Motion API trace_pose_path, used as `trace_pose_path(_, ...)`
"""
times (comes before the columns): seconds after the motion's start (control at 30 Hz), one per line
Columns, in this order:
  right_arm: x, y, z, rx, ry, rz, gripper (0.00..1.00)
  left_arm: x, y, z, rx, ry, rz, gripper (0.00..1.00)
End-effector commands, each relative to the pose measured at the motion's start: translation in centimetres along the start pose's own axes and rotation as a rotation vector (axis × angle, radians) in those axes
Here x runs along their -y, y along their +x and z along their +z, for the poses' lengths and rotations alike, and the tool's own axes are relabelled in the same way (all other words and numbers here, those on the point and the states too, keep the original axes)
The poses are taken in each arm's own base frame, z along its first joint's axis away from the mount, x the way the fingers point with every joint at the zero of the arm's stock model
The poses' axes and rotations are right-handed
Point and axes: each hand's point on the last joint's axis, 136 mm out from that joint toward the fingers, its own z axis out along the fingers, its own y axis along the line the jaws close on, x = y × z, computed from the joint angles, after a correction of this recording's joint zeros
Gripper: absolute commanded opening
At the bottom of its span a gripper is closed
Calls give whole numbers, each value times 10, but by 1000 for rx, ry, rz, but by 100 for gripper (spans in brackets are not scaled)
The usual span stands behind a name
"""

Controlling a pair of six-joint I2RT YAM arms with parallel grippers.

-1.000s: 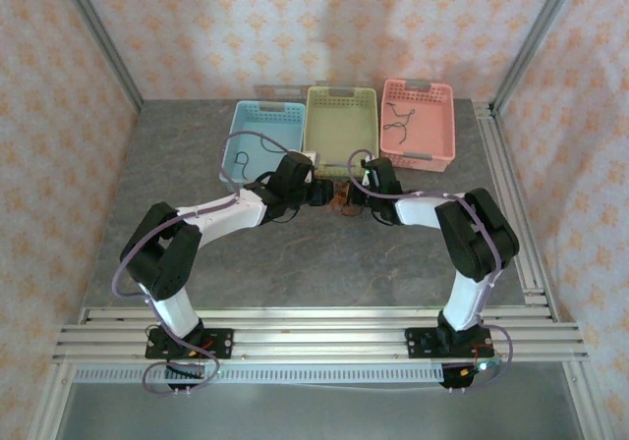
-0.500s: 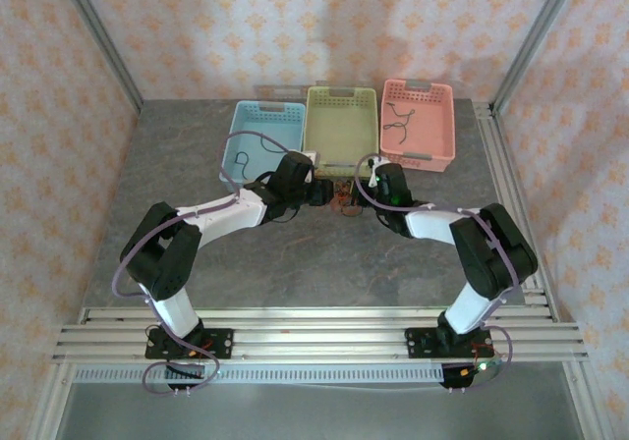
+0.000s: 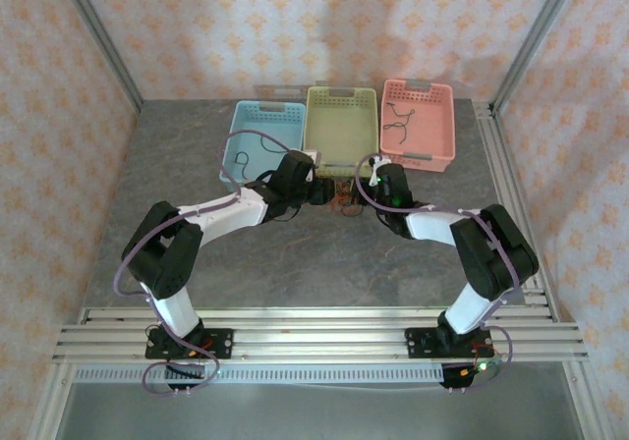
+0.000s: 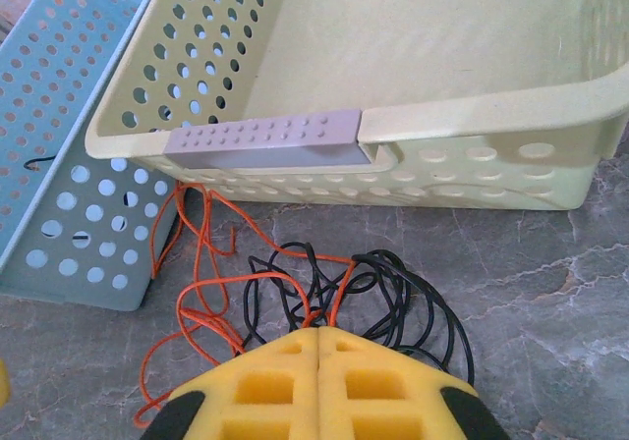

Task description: Untangle the cables

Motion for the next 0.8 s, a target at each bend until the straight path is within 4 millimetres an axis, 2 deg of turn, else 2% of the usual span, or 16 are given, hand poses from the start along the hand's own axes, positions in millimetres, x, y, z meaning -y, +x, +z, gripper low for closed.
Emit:
trace_pose_path(0.0,-6,-11,-5,50,-12,-18,0,6,0,1,-10,3,32,48)
trace_pose_path(0.43,-5,-14,-7,64,-7,-17,0,8,0,1,-10,5,36,48)
trace_pose_path(0.63,13,-29,-27,201,85,-10,0,7,0,1,-10,4,36,48)
trace_pose_path(0.67,17,-30,-28,211,102,-5,3,8,0,1,-11,5,36,48)
trace_pose_path(0.73,23,-28,-26,198,130,7,15,8,0,1,-10,5,36,48)
trace_pose_path(0.77,25,-27,-24,181,138,17,17,7,-1,1,-8,3,37,48)
